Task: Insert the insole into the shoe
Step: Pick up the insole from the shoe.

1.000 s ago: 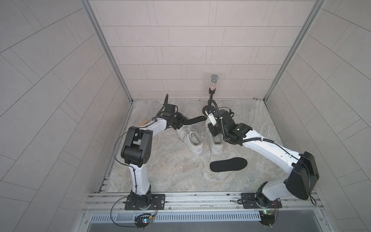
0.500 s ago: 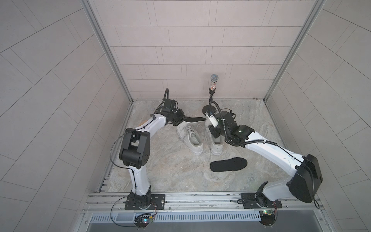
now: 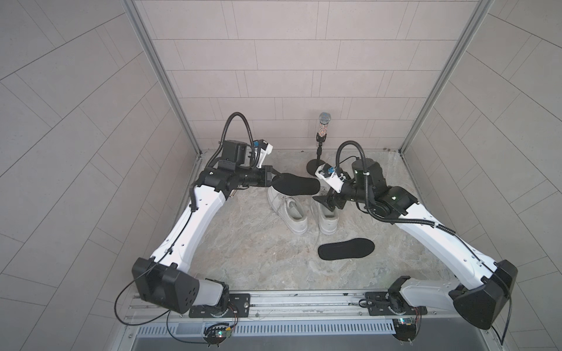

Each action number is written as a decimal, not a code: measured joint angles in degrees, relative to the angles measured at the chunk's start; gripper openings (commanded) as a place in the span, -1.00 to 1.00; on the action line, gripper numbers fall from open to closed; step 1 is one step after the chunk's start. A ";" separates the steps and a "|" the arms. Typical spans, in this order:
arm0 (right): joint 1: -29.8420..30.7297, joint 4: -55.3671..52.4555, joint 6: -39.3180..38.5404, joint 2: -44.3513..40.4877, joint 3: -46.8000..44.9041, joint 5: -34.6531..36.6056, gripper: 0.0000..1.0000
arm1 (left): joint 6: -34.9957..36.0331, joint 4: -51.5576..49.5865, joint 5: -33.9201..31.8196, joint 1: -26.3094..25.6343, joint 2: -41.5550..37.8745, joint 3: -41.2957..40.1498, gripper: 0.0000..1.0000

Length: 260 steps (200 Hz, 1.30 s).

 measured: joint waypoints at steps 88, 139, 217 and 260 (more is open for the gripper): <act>2.36 -2.38 -6.08 3.74 2.34 -12.13 0.99 | 11.34 -8.35 3.19 -7.72 0.28 0.00 -1.00; 5.46 -3.82 -7.28 5.66 2.32 -13.84 0.86 | 11.93 -8.74 3.41 -8.02 1.07 0.24 -1.00; 10.12 0.76 -7.54 2.47 -3.56 -9.46 0.99 | 9.44 -9.22 3.87 -8.02 1.29 0.90 -1.00; 9.97 2.21 -8.66 4.83 -3.63 -8.98 0.99 | 11.52 -9.66 4.66 -8.02 1.16 0.90 -1.00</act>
